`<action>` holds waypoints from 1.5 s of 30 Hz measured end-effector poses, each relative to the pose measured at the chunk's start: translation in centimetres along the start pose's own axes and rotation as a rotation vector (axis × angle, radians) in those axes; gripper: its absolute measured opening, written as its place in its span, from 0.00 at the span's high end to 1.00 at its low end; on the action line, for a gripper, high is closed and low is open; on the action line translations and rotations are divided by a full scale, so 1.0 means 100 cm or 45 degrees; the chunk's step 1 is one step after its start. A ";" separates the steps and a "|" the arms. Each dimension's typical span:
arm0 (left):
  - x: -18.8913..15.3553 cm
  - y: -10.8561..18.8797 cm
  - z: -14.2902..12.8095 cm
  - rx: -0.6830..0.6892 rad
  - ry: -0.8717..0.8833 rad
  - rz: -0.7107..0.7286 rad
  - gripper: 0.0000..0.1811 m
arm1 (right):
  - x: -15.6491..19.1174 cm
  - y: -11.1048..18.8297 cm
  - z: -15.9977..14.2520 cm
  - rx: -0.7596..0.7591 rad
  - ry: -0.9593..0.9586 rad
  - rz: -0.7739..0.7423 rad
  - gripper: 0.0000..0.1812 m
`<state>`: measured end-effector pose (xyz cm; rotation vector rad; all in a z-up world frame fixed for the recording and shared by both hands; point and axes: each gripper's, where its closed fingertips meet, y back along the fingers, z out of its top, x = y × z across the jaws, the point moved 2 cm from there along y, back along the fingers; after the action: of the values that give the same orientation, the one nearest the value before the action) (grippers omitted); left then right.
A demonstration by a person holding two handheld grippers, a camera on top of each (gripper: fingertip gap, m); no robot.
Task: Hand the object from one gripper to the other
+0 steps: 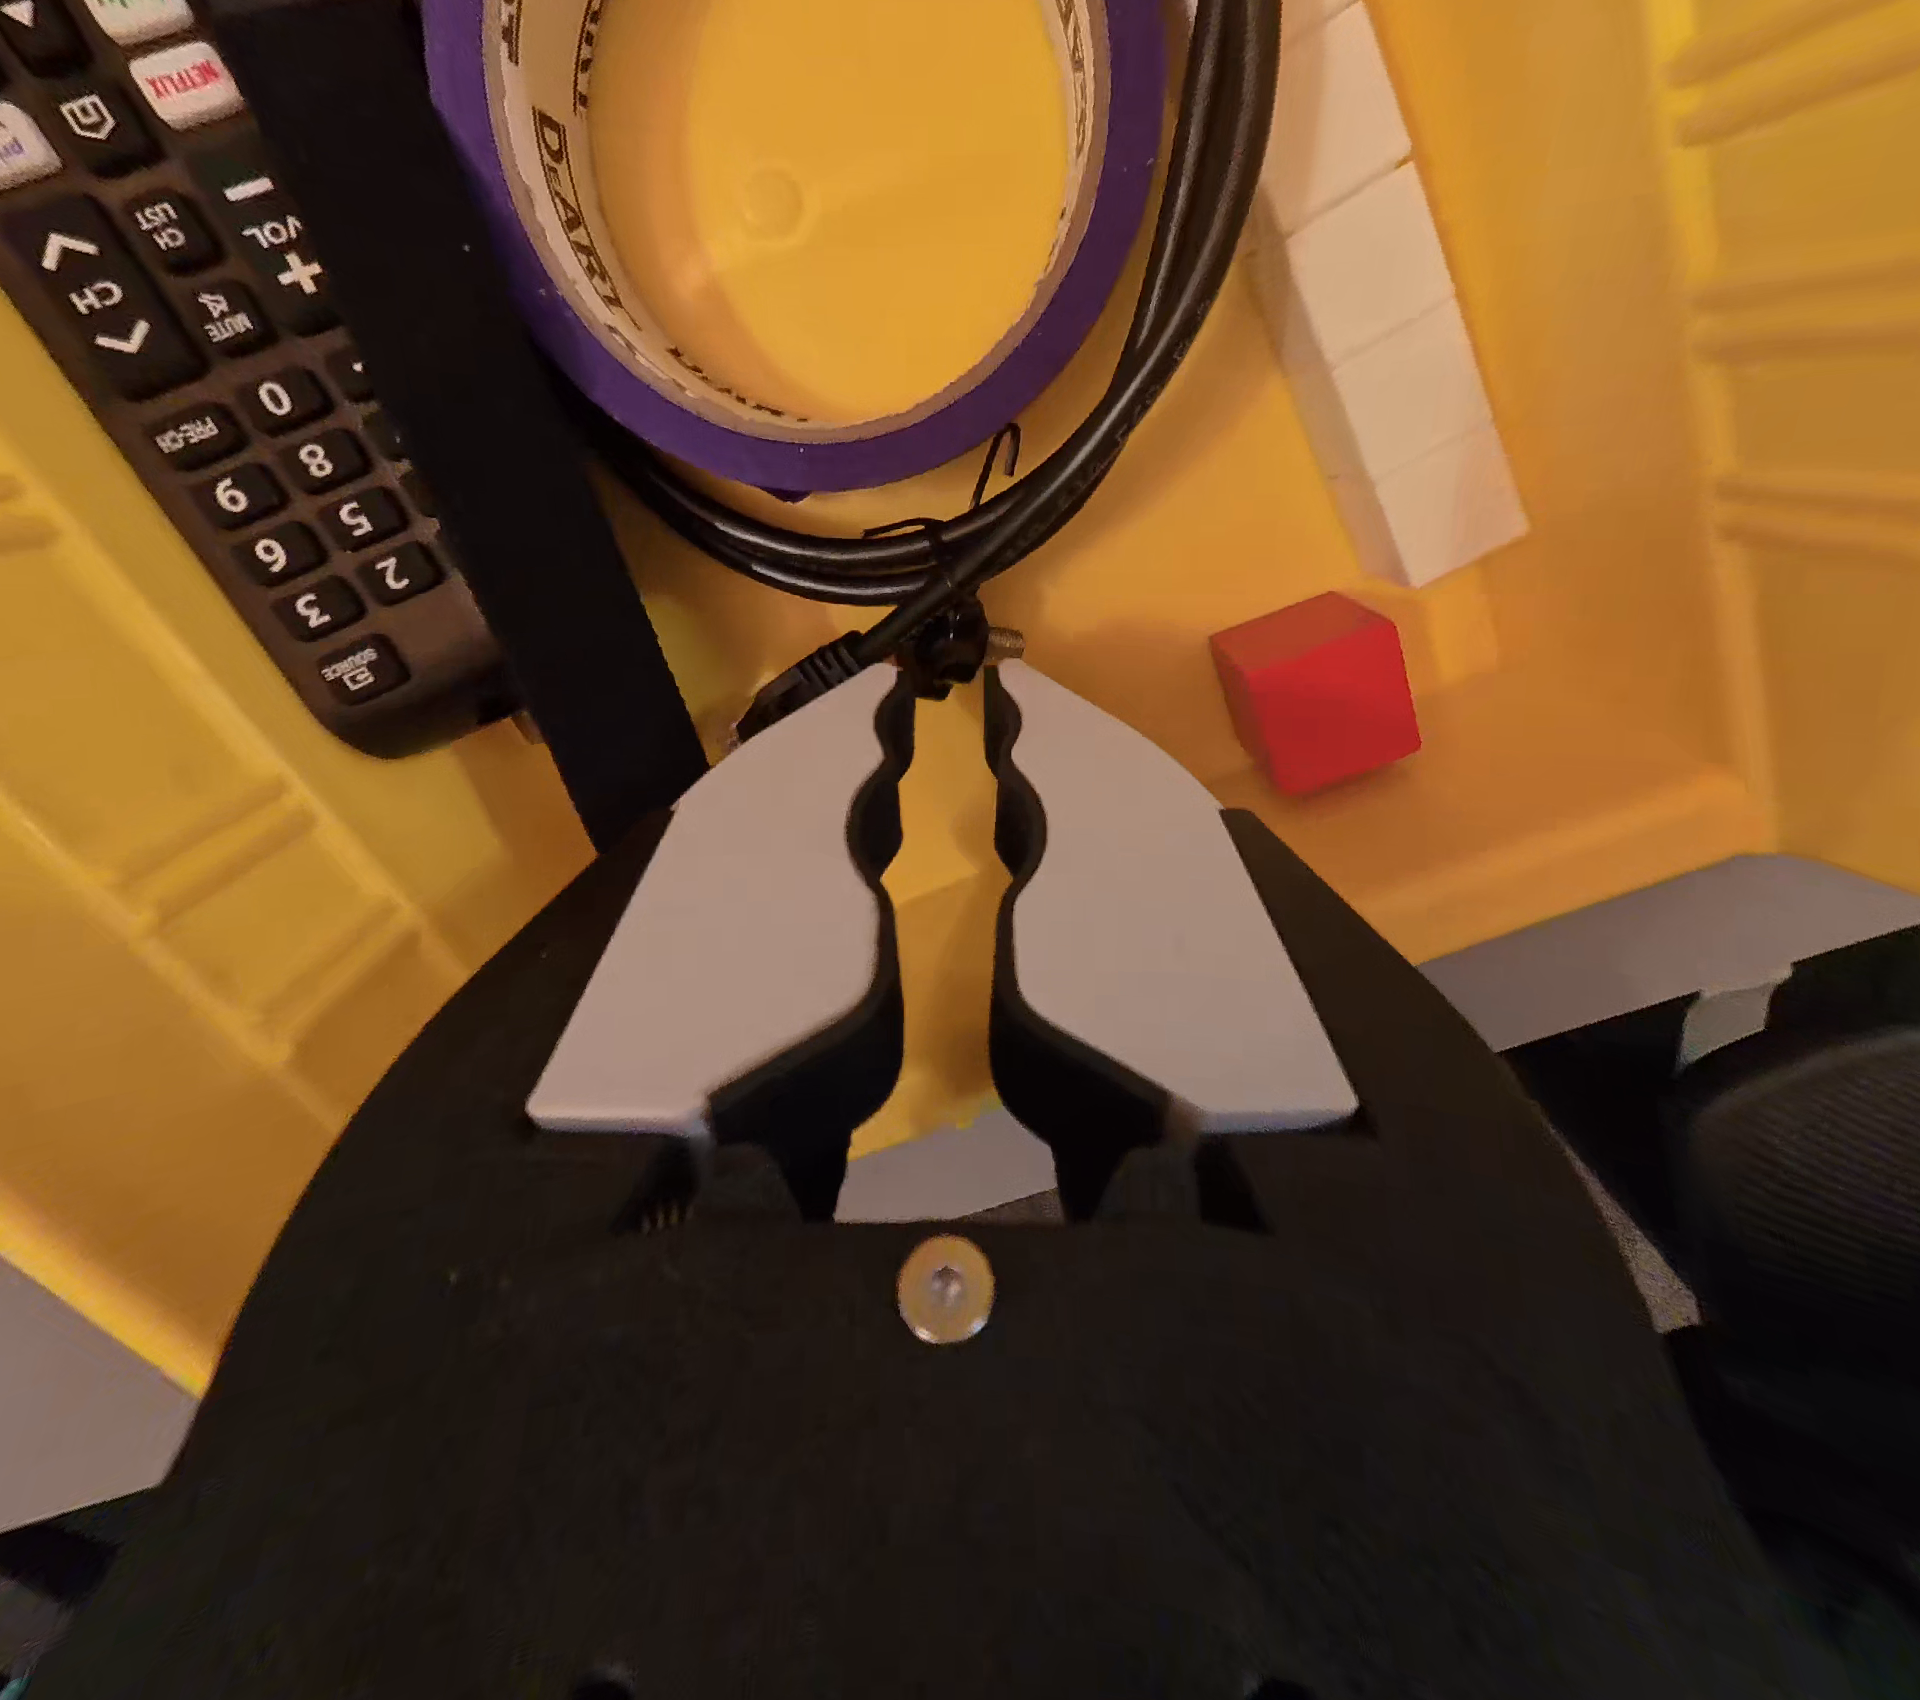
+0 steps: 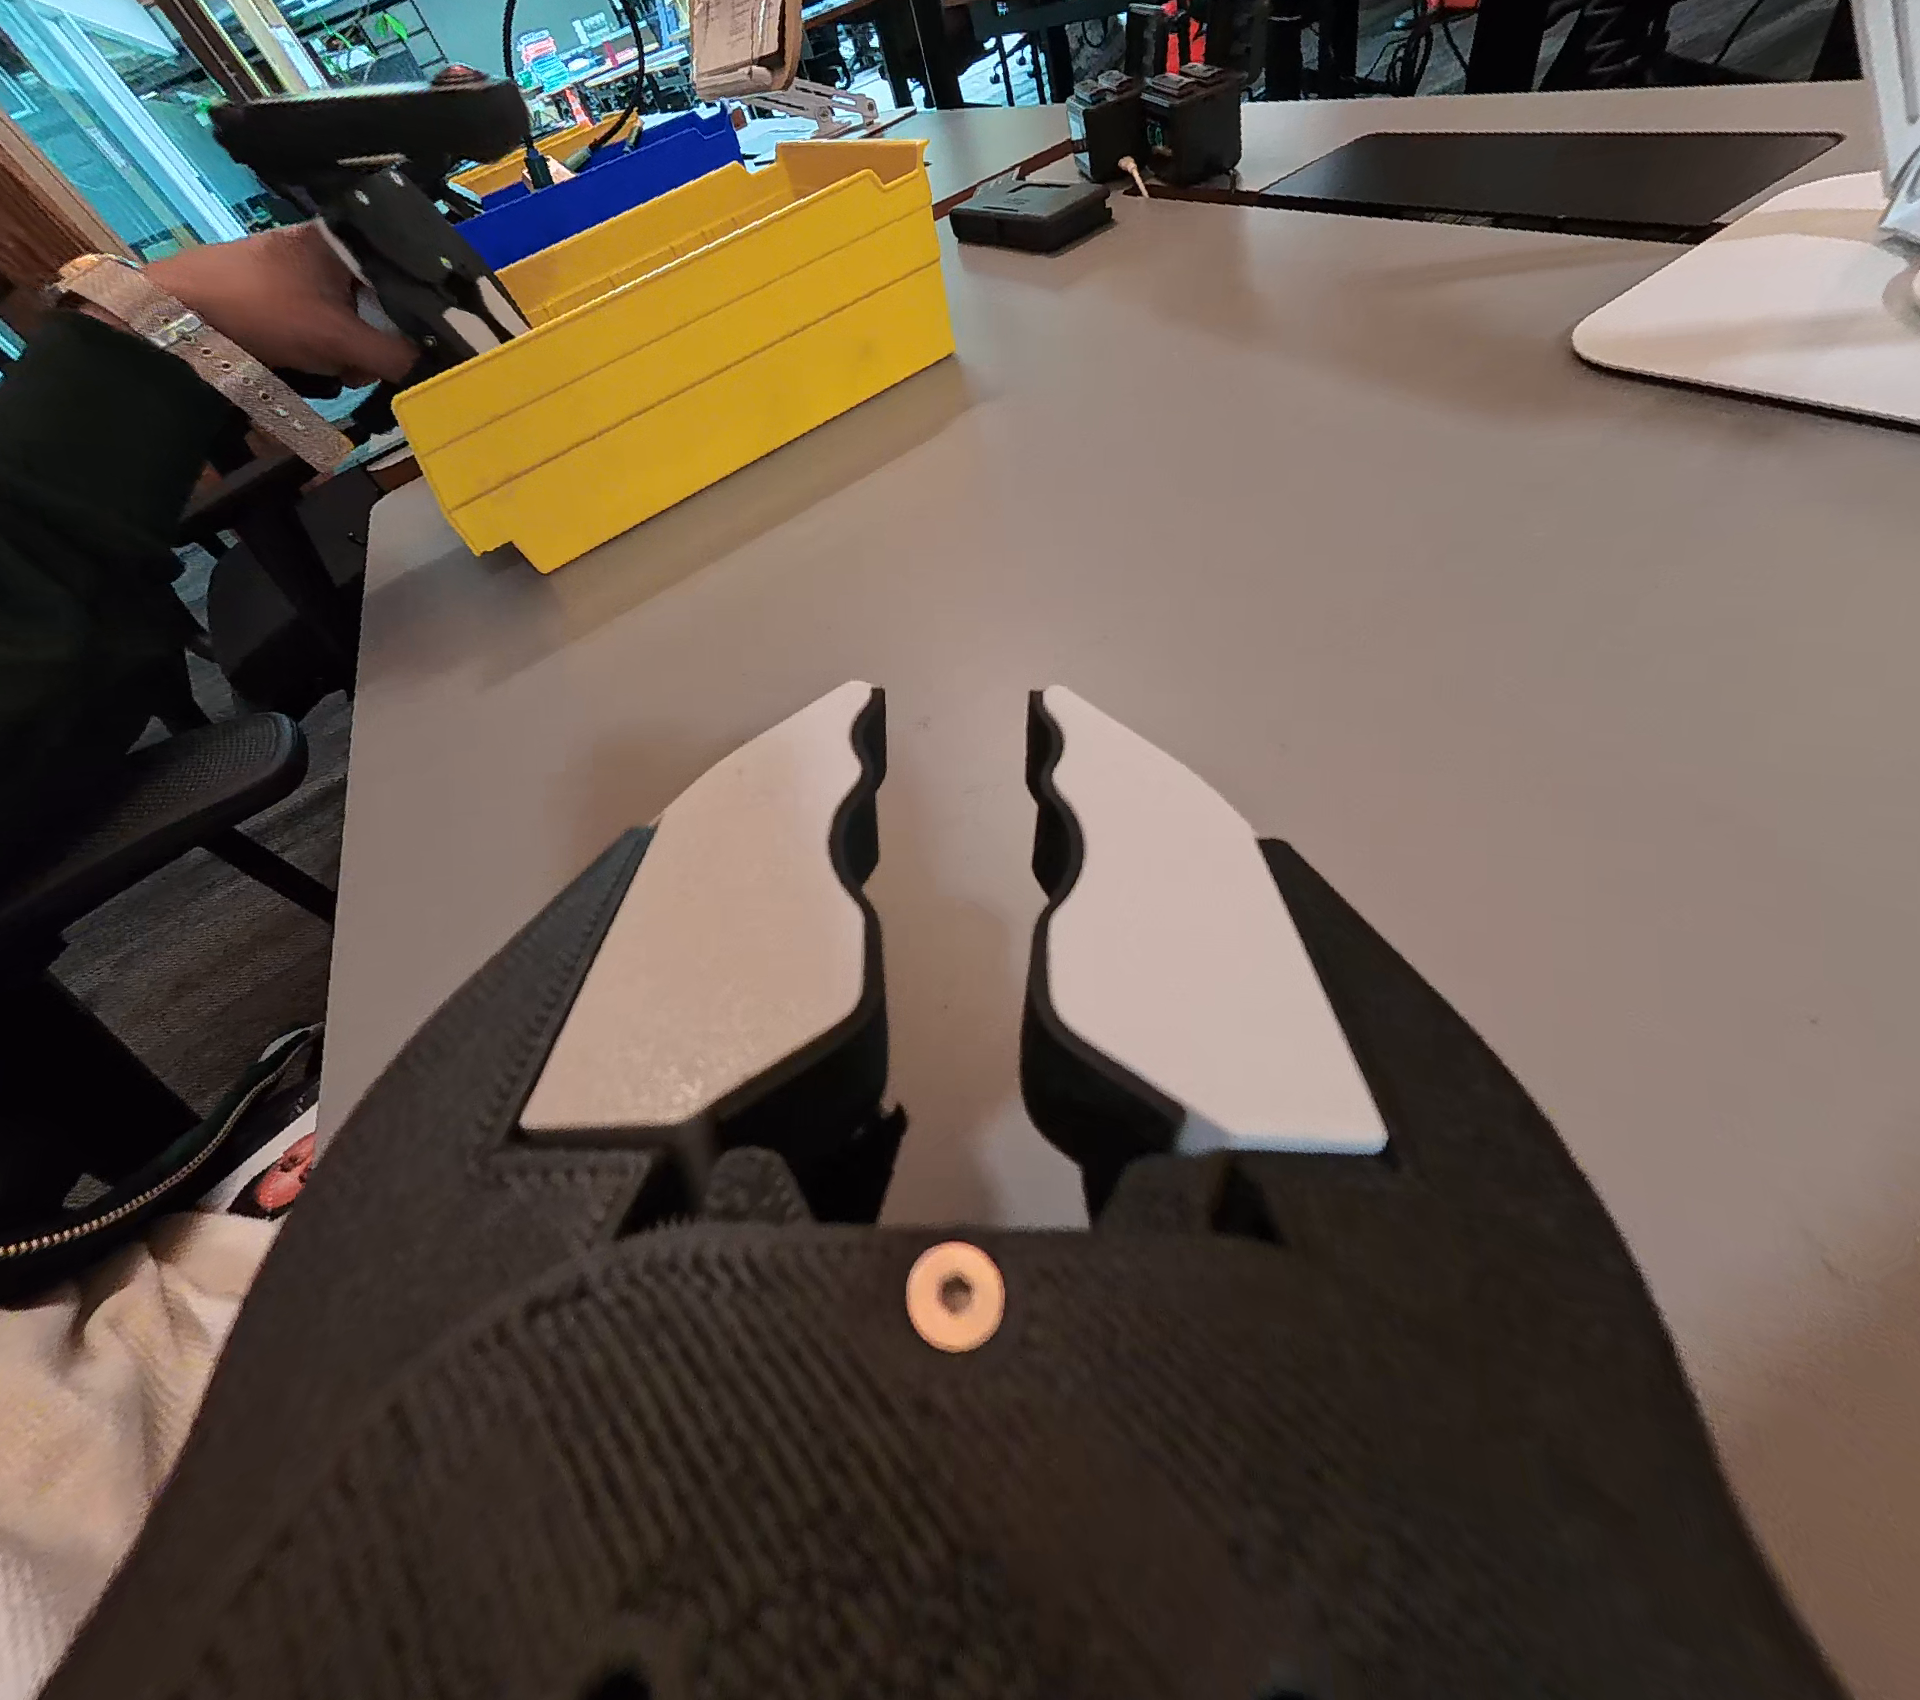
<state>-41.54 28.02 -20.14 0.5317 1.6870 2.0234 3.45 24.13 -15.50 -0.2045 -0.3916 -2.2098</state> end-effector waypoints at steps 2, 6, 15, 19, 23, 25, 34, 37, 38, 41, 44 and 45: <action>-0.002 -0.003 0.002 0.000 0.013 -0.034 0.91 | 0.000 0.000 0.000 -0.002 -0.004 0.002 0.86; -0.003 -0.004 0.002 0.018 -0.024 -0.035 0.92 | 0.000 0.002 0.000 -0.010 -0.006 0.000 0.86; -0.029 0.076 0.034 -0.497 -0.086 -0.163 0.95 | 0.003 0.001 0.000 -0.002 0.028 -0.011 0.86; -0.076 0.137 0.078 -0.988 -0.231 -0.391 0.96 | 0.012 -0.005 0.007 -0.033 0.176 -0.022 0.85; -0.159 0.185 0.129 -1.355 -0.226 -0.933 0.96 | 0.047 -0.008 0.057 -0.251 0.411 0.021 0.78; -0.204 0.184 0.152 -1.445 -0.116 -1.185 0.96 | 0.059 0.000 0.080 -0.399 0.470 0.022 0.78; -0.332 0.065 0.206 -1.053 0.298 -1.987 0.96 | 0.040 0.041 0.067 -0.473 0.462 0.185 0.85; -0.343 0.049 0.207 -0.984 0.333 -2.036 0.96 | 0.032 0.035 0.057 -0.409 0.472 0.197 0.86; -0.347 0.045 0.207 -0.967 0.327 -2.044 0.96 | 0.031 0.032 0.052 -0.381 0.481 0.193 0.87; -0.361 0.042 0.206 -0.897 0.258 -2.099 0.97 | 0.031 0.024 0.041 -0.303 0.501 0.185 0.89; -0.375 0.033 0.202 -0.830 0.135 -2.062 0.96 | 0.027 0.023 0.040 -0.299 0.458 0.149 0.88; -0.378 0.032 0.201 -0.829 0.121 -2.070 0.96 | 0.026 0.024 0.040 -0.305 0.427 0.150 0.88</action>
<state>0.51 22.44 -13.68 -0.9087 0.7326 1.0963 3.75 22.23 -10.49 0.0170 0.0688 -2.1209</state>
